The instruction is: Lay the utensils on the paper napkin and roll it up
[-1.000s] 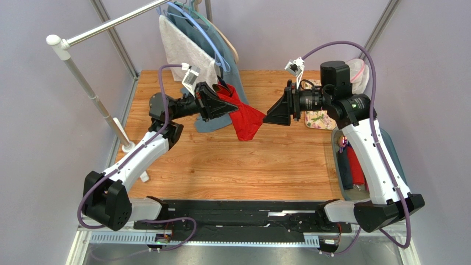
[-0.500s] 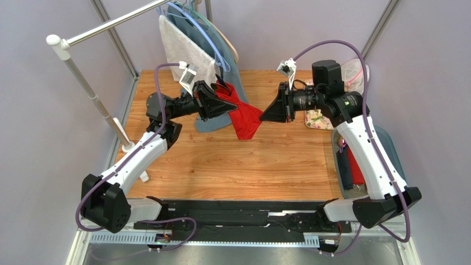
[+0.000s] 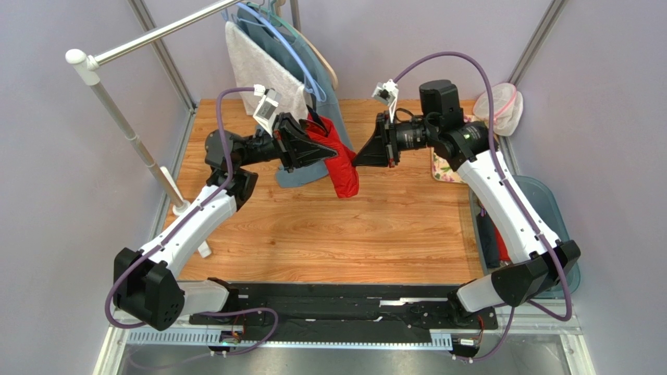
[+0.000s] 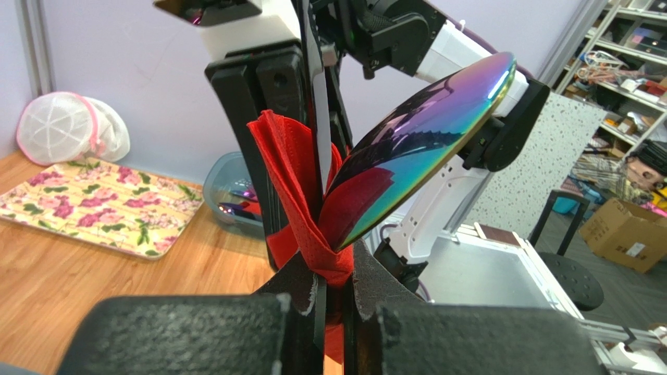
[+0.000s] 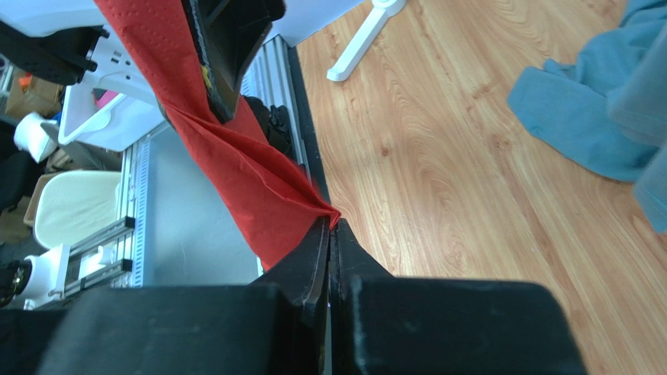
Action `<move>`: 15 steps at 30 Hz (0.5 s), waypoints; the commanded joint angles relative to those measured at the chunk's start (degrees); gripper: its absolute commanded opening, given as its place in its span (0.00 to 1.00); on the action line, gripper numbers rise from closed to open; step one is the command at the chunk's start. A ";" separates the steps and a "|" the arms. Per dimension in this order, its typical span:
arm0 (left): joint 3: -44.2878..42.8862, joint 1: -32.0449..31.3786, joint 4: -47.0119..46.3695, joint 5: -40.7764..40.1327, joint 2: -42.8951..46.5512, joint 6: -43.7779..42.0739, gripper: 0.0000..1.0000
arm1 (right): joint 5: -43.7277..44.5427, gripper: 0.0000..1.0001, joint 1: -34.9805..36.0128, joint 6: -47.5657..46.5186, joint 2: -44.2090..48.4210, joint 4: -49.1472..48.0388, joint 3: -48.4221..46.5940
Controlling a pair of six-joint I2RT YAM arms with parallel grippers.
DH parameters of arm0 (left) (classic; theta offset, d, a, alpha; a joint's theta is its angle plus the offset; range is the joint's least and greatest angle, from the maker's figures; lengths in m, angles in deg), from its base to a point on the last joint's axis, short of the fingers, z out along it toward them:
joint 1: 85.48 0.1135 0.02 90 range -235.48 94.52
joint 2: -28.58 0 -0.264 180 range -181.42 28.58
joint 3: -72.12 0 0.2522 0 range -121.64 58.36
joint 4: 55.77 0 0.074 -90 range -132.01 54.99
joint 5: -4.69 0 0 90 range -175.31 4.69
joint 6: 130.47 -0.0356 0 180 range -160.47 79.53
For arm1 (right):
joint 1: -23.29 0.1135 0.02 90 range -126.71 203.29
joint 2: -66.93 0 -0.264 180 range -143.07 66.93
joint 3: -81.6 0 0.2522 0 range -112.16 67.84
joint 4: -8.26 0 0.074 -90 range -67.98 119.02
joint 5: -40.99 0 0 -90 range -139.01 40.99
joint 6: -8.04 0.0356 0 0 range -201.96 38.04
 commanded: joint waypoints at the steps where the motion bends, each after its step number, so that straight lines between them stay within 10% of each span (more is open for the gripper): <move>1: -3.97 -0.89 -4.10 0.19 1.21 -0.69 0.00 | -1.94 0.00 3.85 -0.56 0.58 -5.17 0.45; 15: -4.94 -1.15 -1.83 -2.97 -0.64 -0.87 0.00 | 0.07 0.13 6.94 -0.55 0.05 -9.58 2.48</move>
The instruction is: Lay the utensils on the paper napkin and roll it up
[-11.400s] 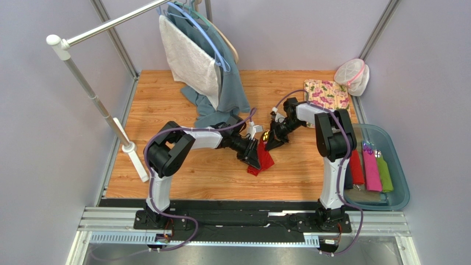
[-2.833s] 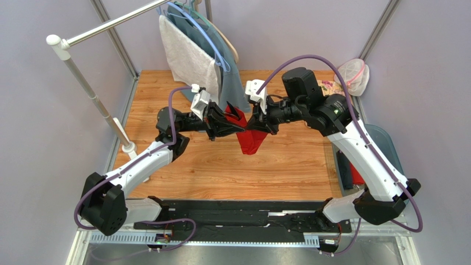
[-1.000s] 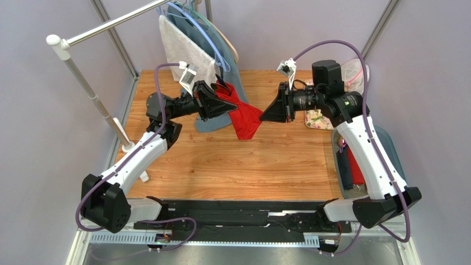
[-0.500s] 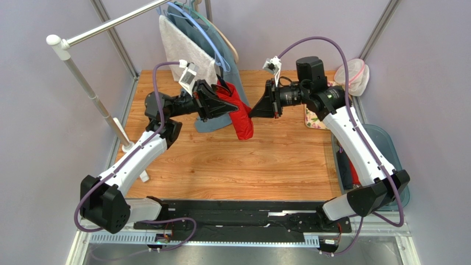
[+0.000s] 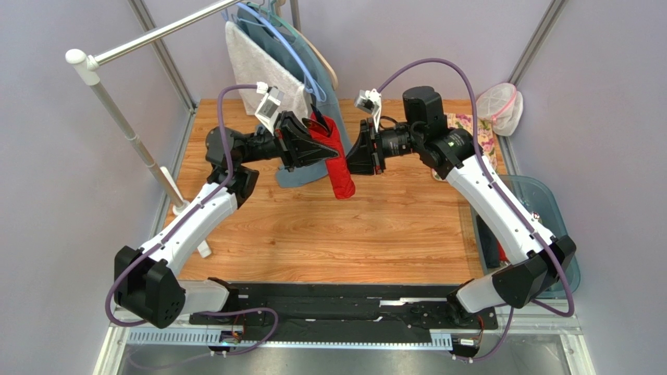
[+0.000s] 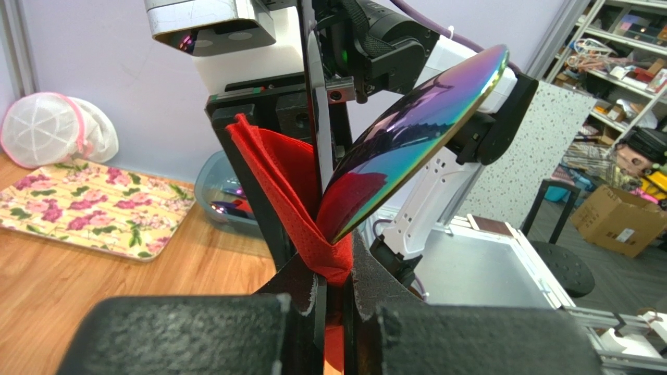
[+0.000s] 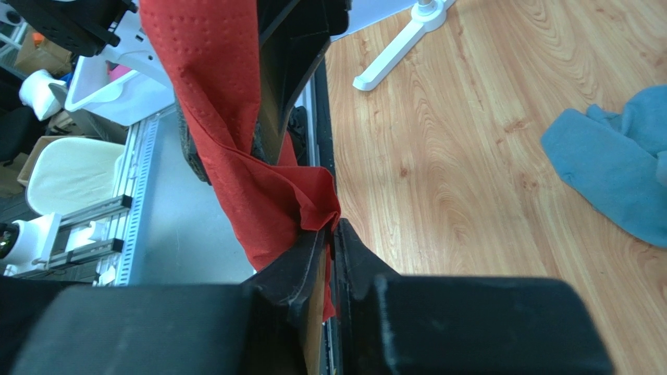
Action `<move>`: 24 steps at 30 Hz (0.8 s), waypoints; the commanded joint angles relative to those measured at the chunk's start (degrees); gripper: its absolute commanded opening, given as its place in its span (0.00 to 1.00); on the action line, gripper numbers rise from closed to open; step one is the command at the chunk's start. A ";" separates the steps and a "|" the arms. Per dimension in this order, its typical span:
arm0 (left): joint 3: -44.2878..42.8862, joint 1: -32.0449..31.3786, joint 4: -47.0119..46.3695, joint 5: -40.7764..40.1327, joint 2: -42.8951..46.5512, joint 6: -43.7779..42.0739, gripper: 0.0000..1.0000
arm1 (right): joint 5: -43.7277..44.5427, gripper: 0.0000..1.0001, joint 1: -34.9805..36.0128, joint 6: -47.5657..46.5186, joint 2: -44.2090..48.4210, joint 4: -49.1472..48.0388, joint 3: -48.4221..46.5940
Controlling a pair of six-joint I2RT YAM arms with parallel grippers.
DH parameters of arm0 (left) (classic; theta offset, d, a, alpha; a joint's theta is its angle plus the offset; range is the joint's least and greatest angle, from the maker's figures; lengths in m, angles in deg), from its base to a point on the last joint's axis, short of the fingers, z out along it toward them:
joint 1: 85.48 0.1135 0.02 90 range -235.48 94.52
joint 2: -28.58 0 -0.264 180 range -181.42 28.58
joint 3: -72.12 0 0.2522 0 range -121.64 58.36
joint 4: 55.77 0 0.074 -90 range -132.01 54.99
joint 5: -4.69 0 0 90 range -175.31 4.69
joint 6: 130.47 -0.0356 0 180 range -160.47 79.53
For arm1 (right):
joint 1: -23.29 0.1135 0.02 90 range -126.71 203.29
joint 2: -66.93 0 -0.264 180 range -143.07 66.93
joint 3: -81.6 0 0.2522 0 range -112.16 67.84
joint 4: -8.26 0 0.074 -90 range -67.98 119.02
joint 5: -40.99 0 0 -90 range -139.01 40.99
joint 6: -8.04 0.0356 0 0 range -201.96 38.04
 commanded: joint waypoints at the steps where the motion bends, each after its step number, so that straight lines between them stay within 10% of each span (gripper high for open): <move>1: -2.82 -0.45 -1.28 -6.01 0.41 -1.80 0.00 | 2.50 0.16 -0.49 -1.21 0.34 0.85 -1.42; 13: -6.59 -0.63 27.98 -23.22 1.29 -16.57 0.00 | 31.85 0.37 -8.15 -8.50 8.50 8.77 -4.32; 18: -9.57 -1.86 35.28 -27.89 0.85 -21.66 0.00 | 29.59 0.70 -7.19 -7.81 10.80 9.47 -4.49; 24: -10.38 -2.38 35.47 -27.82 0.50 -19.92 0.00 | 28.36 0.73 -3.32 -3.95 9.13 5.80 -3.44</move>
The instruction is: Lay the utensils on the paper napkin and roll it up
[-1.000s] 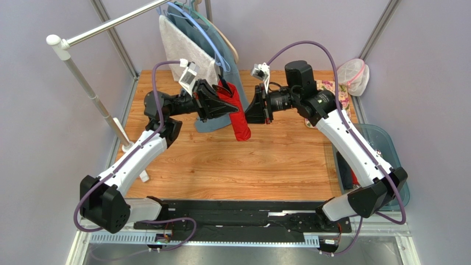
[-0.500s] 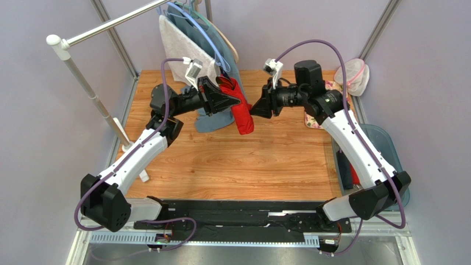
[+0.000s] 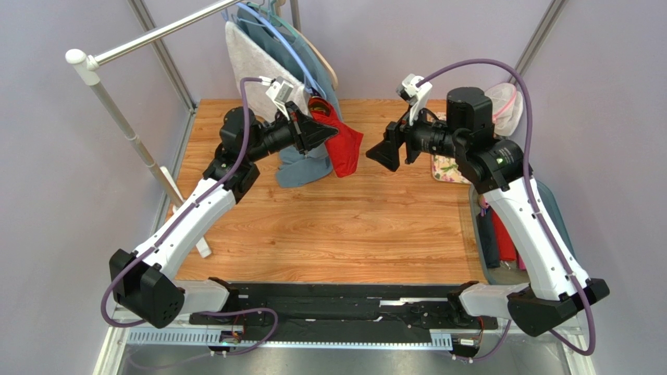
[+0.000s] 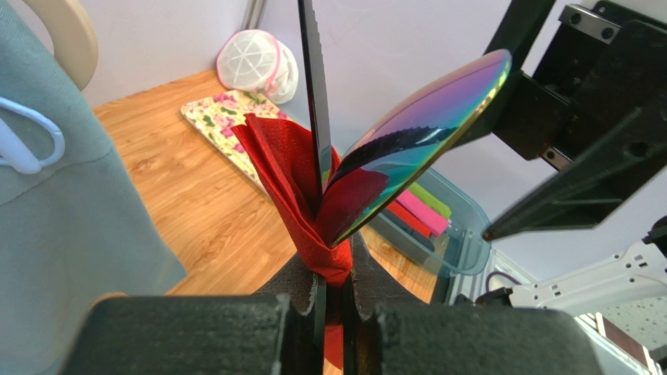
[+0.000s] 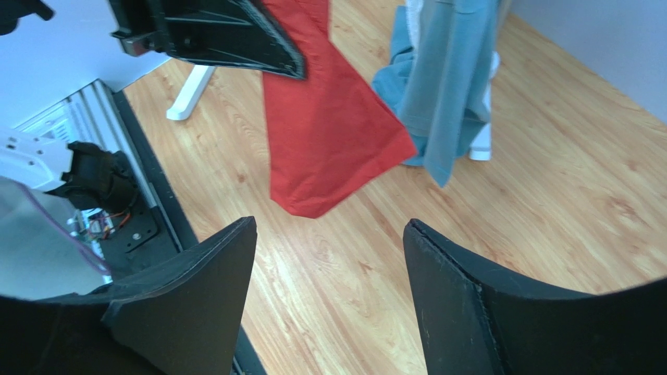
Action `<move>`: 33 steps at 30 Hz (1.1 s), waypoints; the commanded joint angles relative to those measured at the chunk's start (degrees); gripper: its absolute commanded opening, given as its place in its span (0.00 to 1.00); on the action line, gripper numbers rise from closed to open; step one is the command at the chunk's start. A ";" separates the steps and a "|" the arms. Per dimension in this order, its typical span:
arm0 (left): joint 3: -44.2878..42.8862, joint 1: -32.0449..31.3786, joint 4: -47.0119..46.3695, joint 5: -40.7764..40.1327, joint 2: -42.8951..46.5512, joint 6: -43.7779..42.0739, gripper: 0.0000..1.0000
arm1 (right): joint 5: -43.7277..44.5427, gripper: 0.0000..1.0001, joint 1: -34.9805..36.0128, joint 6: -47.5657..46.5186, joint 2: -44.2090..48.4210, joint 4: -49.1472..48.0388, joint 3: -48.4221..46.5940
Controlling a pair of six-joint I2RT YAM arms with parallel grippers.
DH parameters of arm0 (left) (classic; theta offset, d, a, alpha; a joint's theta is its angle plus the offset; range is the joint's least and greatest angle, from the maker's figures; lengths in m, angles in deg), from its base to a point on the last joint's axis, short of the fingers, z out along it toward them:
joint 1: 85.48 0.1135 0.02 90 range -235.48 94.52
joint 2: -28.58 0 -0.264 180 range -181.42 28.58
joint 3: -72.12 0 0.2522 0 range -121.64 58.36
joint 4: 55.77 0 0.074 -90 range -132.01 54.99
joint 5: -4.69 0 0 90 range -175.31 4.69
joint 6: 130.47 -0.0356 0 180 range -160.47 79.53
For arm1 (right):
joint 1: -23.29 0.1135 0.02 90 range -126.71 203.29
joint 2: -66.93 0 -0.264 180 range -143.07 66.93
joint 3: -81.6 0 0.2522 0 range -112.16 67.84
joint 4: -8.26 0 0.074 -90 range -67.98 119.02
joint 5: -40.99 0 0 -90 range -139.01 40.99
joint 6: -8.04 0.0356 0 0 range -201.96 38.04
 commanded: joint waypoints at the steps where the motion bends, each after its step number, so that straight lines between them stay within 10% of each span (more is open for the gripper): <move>1: -3.10 -0.70 -0.31 -1.02 0.72 -0.49 0.00 | -1.65 0.74 2.47 3.40 -1.89 -3.87 -0.69; 33: 3.49 -0.79 -27.64 10.15 1.69 14.81 0.00 | -14.15 0.66 5.11 10.18 -5.85 -14.43 3.36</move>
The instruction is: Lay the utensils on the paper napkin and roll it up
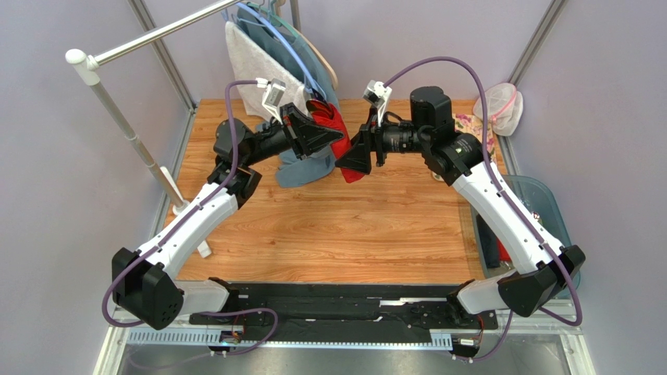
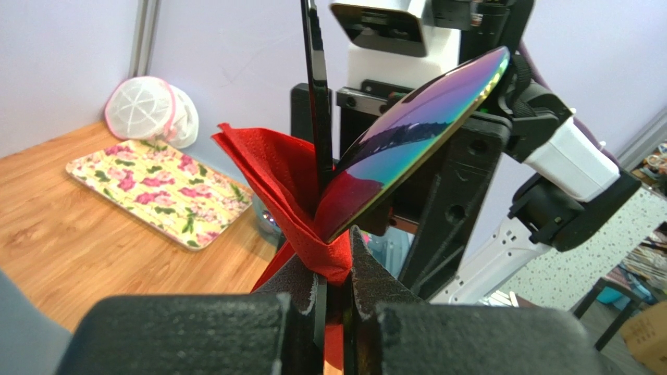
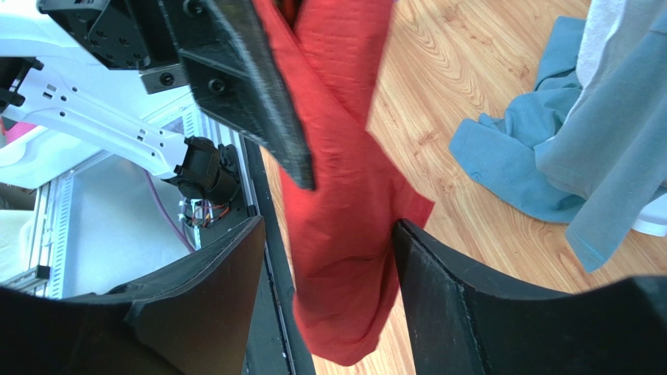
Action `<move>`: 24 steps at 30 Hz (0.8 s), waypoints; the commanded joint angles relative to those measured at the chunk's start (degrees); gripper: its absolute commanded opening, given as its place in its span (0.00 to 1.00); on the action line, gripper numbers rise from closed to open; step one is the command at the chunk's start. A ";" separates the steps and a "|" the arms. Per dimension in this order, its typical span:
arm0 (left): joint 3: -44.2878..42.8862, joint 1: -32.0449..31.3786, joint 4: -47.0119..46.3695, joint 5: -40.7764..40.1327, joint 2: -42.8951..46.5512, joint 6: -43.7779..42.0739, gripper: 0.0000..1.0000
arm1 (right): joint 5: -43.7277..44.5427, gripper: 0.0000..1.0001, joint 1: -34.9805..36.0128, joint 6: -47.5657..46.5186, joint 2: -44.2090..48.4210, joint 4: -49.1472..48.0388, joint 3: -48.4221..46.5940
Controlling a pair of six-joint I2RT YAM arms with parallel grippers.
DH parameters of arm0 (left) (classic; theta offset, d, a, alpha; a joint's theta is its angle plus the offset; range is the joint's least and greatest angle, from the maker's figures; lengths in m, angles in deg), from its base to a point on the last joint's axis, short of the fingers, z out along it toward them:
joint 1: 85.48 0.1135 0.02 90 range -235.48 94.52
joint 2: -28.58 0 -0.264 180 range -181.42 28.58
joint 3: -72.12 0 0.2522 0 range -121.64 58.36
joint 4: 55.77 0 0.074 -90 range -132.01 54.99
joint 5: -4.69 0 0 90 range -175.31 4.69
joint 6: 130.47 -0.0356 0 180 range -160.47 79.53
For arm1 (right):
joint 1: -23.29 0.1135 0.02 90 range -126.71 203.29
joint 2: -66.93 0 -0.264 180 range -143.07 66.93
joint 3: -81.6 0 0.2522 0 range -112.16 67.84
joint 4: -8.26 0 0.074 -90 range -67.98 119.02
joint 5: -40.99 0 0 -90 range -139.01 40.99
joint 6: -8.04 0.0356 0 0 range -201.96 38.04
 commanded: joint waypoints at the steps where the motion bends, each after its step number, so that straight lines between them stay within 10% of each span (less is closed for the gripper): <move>1: -1.34 -0.20 -8.06 1.32 1.01 1.98 0.00 | -1.25 0.65 -1.09 0.65 1.65 -1.53 -0.18; 24: -3.62 -0.20 -8.50 -0.27 -1.18 4.35 0.00 | -12.85 0.34 1.01 4.25 0.42 -5.40 1.31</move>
